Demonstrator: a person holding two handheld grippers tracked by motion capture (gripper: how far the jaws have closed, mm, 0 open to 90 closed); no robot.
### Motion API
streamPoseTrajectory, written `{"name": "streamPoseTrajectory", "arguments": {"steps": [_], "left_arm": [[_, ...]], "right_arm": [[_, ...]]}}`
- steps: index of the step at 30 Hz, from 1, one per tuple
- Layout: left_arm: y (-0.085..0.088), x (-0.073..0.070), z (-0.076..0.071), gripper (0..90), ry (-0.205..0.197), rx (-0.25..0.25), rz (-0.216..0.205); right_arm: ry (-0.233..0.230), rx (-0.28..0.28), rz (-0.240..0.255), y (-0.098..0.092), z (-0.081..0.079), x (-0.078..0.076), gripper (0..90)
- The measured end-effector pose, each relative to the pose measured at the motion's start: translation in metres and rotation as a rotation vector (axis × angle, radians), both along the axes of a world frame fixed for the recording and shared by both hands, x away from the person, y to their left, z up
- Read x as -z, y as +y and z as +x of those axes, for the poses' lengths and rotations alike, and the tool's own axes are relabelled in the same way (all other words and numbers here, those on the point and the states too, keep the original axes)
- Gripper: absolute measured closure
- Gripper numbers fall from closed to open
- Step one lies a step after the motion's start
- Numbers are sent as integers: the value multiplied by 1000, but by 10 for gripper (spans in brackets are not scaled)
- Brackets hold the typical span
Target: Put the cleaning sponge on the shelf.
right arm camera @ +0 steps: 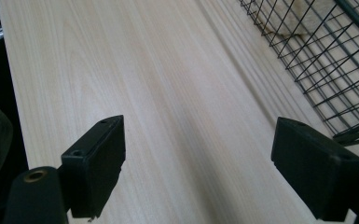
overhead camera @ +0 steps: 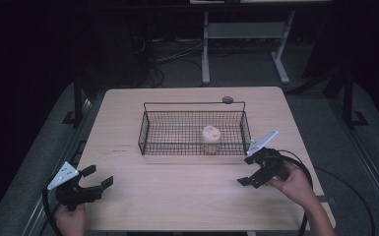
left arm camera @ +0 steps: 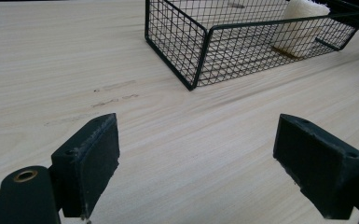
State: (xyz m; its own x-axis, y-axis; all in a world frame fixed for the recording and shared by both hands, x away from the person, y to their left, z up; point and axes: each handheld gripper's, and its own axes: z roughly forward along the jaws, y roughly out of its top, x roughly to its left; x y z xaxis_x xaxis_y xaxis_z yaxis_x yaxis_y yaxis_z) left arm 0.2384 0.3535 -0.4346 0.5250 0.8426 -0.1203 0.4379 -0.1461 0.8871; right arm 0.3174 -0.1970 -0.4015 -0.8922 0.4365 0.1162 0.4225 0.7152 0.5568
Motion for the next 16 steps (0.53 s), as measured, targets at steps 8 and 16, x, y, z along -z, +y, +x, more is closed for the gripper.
{"name": "streamPoseTrajectory", "arguments": {"steps": [8,16], "left_arm": [[0,0,0,138,-1,0,1],[-1,0,1,138,-2,2,7]], "right_arm": [[6,22,20,-8,-11,3,170],[0,40,41,-16,-23,7,170]]}}
